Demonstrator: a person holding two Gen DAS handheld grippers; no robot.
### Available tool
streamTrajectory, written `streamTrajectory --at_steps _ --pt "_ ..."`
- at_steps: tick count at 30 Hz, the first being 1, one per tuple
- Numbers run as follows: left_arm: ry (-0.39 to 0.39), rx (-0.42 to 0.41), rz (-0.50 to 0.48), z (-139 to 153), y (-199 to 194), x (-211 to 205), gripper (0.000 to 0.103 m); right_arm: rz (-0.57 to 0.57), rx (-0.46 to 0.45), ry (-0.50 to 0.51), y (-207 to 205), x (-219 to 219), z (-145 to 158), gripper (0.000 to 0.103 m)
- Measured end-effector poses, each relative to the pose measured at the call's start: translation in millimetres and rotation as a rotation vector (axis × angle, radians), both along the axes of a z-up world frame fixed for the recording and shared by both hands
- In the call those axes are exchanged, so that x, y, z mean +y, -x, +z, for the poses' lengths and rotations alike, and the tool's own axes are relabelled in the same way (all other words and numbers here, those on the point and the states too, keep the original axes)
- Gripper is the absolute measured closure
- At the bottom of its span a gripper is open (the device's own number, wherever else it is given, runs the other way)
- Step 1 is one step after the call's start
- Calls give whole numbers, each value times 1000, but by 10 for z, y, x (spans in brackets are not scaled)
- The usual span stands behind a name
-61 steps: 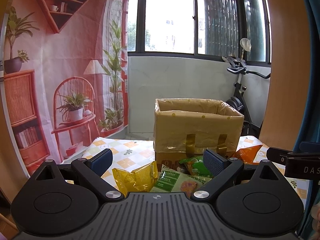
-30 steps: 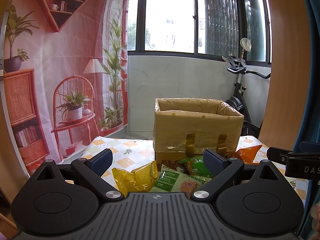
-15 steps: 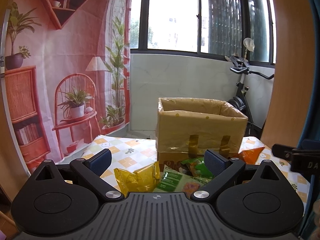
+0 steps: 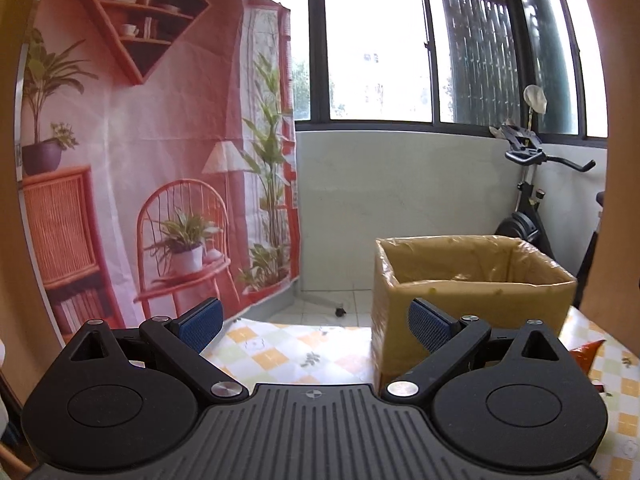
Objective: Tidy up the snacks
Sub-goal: 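Lower the left tool onto the yellow bag while the right tool lowers onto the brown biscuit pack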
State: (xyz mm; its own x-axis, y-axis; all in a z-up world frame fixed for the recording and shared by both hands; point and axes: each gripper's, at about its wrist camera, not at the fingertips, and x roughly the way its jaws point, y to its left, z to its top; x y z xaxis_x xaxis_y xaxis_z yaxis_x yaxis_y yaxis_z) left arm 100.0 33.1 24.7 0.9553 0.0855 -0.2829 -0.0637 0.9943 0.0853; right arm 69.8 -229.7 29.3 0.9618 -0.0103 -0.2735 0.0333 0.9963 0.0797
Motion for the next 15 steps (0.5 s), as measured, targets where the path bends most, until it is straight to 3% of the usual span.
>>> streamTrajectory --at_steps 6,15 --pt "18 52 -12 -166 -242 17 3 32 32 -27 -276 17 -166 0" --pt "77 208 -128 -756 -338 -52 3 83 166 -34 -505 171 -686 3"
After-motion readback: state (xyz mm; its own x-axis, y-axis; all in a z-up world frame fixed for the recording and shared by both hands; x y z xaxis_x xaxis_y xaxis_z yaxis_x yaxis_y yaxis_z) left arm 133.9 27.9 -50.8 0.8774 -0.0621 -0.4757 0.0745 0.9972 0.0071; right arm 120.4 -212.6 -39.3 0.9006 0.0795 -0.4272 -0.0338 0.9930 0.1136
